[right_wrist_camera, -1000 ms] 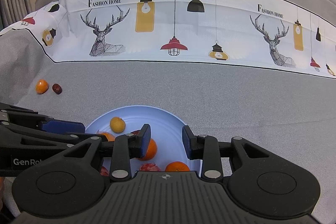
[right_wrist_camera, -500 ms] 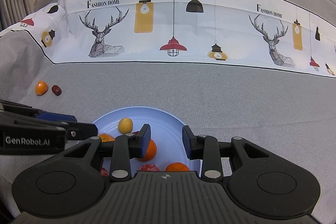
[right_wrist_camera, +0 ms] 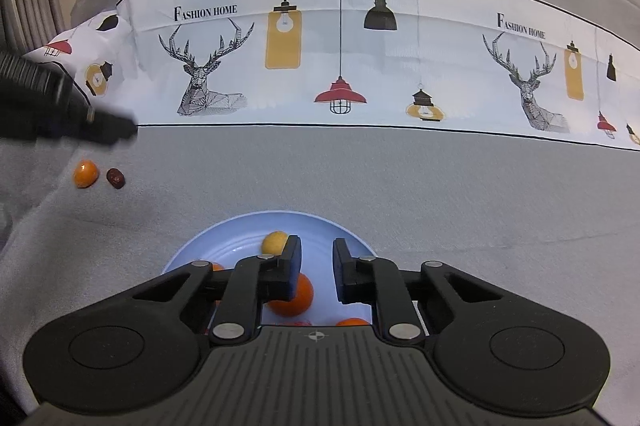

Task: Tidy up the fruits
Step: 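Grasp a plastic-wrapped orange with the left tool while the right tool grasps a brown date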

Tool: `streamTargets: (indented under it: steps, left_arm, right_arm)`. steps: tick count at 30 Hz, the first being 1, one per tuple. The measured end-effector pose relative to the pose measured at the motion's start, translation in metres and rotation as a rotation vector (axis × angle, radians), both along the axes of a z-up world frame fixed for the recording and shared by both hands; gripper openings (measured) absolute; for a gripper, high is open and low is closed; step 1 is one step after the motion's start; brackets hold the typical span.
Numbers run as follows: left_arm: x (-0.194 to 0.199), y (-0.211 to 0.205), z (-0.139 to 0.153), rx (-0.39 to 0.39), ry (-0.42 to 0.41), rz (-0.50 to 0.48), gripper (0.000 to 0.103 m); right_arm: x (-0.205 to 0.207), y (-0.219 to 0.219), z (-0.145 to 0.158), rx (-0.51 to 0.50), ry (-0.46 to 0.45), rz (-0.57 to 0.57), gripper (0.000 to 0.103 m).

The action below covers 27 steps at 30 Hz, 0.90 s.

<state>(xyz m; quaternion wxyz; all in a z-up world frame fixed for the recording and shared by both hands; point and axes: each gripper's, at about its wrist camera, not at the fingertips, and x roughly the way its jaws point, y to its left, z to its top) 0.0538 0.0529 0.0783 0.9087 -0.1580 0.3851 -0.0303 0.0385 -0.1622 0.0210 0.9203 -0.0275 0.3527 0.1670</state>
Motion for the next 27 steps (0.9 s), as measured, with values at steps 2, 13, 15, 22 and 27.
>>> streamTargets:
  steps: [2,13,15,22,27]
  left_arm:
    - [0.016,0.017,0.003,0.016,-0.004,0.025,0.020]
    - [0.041,0.147,-0.043,-0.149,0.131,0.388,0.056]
    - [0.043,0.163,-0.052,-0.148,0.192,0.468,0.057]
    - [0.042,0.196,-0.075,-0.235,0.266,0.607,0.060]
    - [0.050,0.205,-0.090,-0.239,0.300,0.638,0.060]
  right_arm:
    - [0.000,0.002,-0.001,0.003,0.008,0.001,0.018]
    - [-0.001,0.033,0.008,0.068,0.007,0.085,0.018]
    - [0.001,0.041,0.007,0.092,0.023,0.094,0.018]
    - [0.002,0.085,-0.003,0.103,0.062,0.185,0.018]
    - [0.003,0.105,-0.004,0.107,0.063,0.221,0.018]
